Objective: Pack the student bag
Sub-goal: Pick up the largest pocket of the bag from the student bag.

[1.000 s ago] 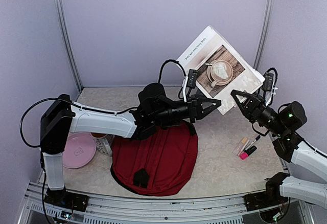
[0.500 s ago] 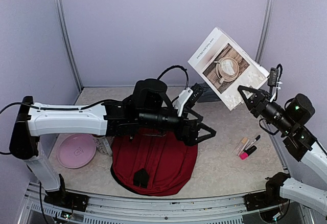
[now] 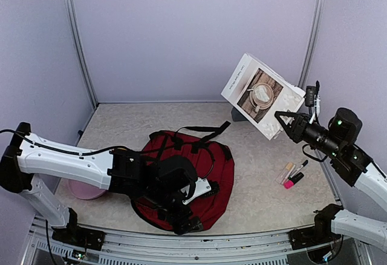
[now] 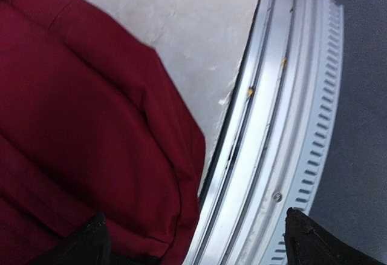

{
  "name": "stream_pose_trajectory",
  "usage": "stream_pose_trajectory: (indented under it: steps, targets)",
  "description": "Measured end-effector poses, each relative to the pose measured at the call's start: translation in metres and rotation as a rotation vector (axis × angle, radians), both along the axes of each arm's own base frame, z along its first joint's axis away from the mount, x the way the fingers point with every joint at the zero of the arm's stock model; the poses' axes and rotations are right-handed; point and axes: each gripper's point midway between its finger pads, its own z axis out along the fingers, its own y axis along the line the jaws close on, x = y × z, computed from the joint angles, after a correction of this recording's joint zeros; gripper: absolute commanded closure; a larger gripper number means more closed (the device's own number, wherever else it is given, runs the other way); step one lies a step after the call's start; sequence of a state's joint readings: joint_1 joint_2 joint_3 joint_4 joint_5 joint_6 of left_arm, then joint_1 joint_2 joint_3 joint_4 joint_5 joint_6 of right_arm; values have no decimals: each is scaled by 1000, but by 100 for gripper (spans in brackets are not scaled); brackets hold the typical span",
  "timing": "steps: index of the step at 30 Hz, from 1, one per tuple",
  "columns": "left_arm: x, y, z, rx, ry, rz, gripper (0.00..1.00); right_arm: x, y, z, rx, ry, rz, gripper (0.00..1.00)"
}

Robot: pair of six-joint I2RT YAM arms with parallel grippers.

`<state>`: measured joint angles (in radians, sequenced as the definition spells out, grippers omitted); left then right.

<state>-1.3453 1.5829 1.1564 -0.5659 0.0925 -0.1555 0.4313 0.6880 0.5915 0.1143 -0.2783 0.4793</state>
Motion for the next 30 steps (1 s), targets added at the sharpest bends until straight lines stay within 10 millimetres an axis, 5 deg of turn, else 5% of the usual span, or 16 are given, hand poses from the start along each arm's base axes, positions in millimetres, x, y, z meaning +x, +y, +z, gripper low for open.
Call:
stream_pose_trajectory:
  steps: [8,11,18,23,30]
  targets:
    - [20,45,-75,384,-204,73,3,-7,9,-5,-53,4,67,93]
    - [29,55,-97,501,-282,87,10,-12,10,-6,-64,2,85,94]
    - [34,54,-87,520,-351,104,100,-26,10,-2,-76,-20,121,94]
    - [35,44,-60,467,-356,98,100,-34,14,1,-93,-20,172,94]
    - [61,12,12,301,-311,112,100,-42,21,17,-130,-21,235,94]
